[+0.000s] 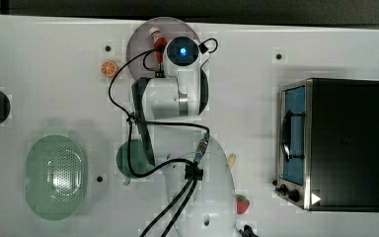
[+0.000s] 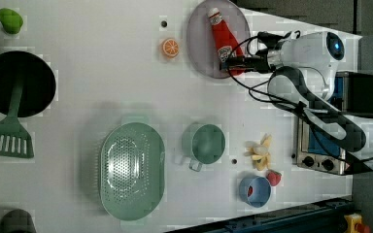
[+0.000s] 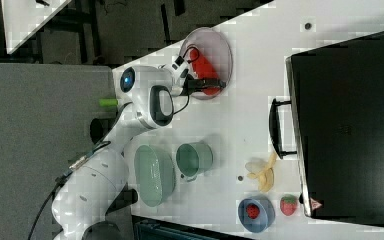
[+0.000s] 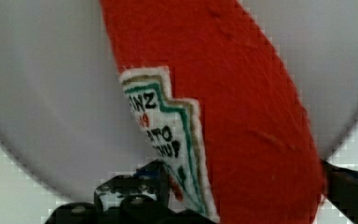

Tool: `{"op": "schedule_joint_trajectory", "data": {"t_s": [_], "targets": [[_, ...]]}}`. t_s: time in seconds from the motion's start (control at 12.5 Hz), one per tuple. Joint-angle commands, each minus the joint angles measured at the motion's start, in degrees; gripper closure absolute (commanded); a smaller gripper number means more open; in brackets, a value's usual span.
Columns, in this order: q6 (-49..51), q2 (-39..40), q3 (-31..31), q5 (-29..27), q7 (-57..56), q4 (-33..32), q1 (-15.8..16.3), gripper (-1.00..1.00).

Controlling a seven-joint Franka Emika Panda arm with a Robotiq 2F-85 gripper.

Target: Pick ketchup from plate and place it on table.

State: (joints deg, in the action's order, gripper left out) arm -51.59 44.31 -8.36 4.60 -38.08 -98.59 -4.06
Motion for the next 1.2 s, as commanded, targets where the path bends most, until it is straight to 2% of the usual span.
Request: {"op": "schedule_joint_trajectory", "data": {"t_s": [0.08,0.24,0.4,0.48,0.88,1.2], "targets": [[-1.5,0.1,0.0,-0.2,-2.4,2.9,0.6,-1.0],[-1.5,0.5,0.0,-0.2,-2.4,2.8,0.6,-0.93],[-1.7,0.6,0.0,-0.2,-2.4,3.0,0.6,-0.43],[-1.6,0.4,0.0,-0.2,-2.4,3.2,0.6,-0.26],[-0.4,-2.5,0.0,-0.6,-1.7,4.6,0.2,-0.27],[11.6,-8.7,0.0,-1.9,-0.6,8.4,-0.7,-0.27]]}}
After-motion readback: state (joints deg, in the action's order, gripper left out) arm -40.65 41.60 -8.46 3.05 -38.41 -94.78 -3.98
